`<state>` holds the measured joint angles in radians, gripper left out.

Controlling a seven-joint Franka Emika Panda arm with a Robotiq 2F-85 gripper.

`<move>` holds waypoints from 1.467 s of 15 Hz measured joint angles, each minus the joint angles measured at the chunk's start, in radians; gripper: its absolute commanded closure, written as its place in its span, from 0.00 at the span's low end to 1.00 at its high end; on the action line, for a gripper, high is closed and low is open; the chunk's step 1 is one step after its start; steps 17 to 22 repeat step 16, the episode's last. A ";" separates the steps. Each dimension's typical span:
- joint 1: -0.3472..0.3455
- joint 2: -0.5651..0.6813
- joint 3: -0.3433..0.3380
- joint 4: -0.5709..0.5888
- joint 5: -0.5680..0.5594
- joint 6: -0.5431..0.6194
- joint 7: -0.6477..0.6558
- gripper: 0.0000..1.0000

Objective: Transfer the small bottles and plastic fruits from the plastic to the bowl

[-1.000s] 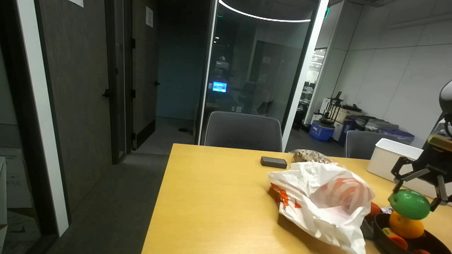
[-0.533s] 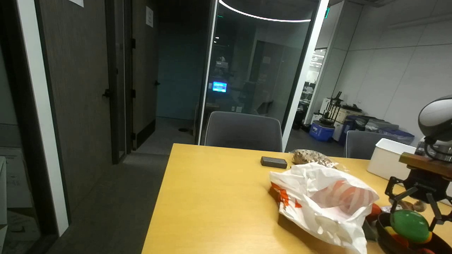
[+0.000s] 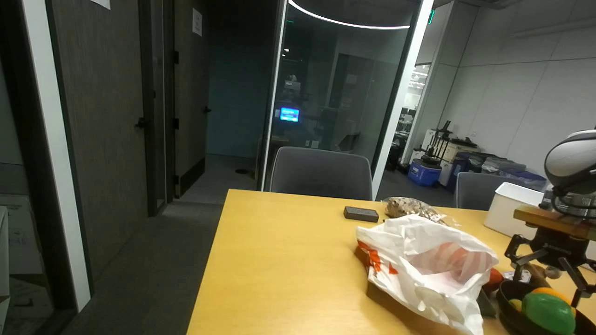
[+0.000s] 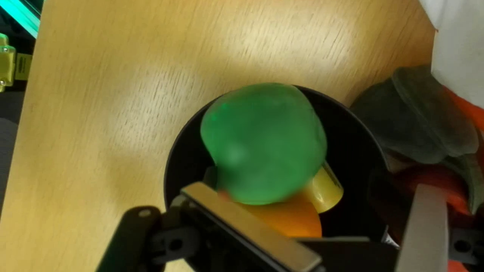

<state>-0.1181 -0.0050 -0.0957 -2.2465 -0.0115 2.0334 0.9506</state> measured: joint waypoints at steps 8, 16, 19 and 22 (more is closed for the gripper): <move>-0.004 -0.194 -0.001 -0.036 -0.078 -0.043 0.030 0.00; -0.005 -0.304 -0.001 -0.079 -0.063 -0.062 -0.013 0.00; -0.005 -0.304 -0.001 -0.079 -0.063 -0.062 -0.013 0.00; -0.005 -0.304 -0.001 -0.079 -0.063 -0.062 -0.013 0.00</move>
